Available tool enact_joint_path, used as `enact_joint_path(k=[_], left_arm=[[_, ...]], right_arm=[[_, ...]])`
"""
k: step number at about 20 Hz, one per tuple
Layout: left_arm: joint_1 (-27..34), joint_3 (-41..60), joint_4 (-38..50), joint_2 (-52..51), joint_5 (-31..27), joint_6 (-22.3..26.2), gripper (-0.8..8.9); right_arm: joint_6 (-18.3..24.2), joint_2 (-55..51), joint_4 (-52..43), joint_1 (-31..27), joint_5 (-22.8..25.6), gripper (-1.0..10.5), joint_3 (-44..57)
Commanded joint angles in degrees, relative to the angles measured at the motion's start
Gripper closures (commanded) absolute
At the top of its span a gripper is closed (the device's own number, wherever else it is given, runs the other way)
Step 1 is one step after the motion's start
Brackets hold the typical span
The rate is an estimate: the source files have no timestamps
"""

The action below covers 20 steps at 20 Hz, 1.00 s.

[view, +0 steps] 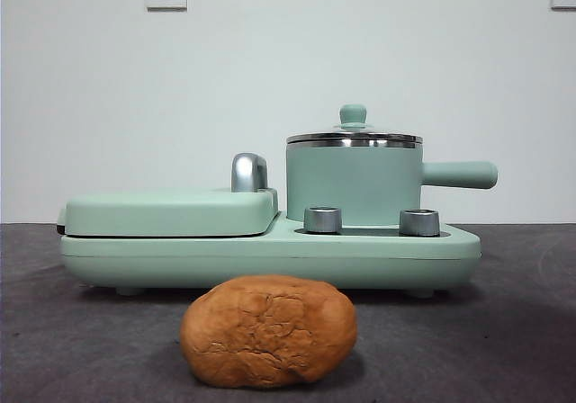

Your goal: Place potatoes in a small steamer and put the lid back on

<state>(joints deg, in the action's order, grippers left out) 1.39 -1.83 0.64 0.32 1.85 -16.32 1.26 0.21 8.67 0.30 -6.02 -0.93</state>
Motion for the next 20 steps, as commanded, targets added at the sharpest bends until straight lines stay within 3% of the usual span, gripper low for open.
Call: enact_joint_path(k=[1, 5, 11, 15, 20], left_arm=[[0.0, 0.9, 0.7, -0.1, 0.2, -9.9, 8.08], [0.0, 0.9, 0.8, -0.1, 0.1, -19.1, 8.08], [0.0, -0.1, 7.3, -0.1, 0.2, -17.3, 8.08], [0.0, -4.5, 6.5, 0.5, 0.4, -16.5, 8.07], [0.0, -13.4, -1.0, 4.9, 5.2, -8.8, 8.07]], right_arm=[[-10.4, 0.0, -3.0, -0.1, 0.1, 9.3, 0.2], [-21.3, 0.0, -9.6, 0.0, 0.1, 9.3, 0.2], [-26.2, 0.0, -15.8, -0.1, 0.1, 9.3, -3.0], [-26.7, 1.4, -11.8, -0.1, 0.0, 9.3, -9.1], [-22.8, 6.8, -5.4, -0.1, -0.4, 9.3, -18.9]])
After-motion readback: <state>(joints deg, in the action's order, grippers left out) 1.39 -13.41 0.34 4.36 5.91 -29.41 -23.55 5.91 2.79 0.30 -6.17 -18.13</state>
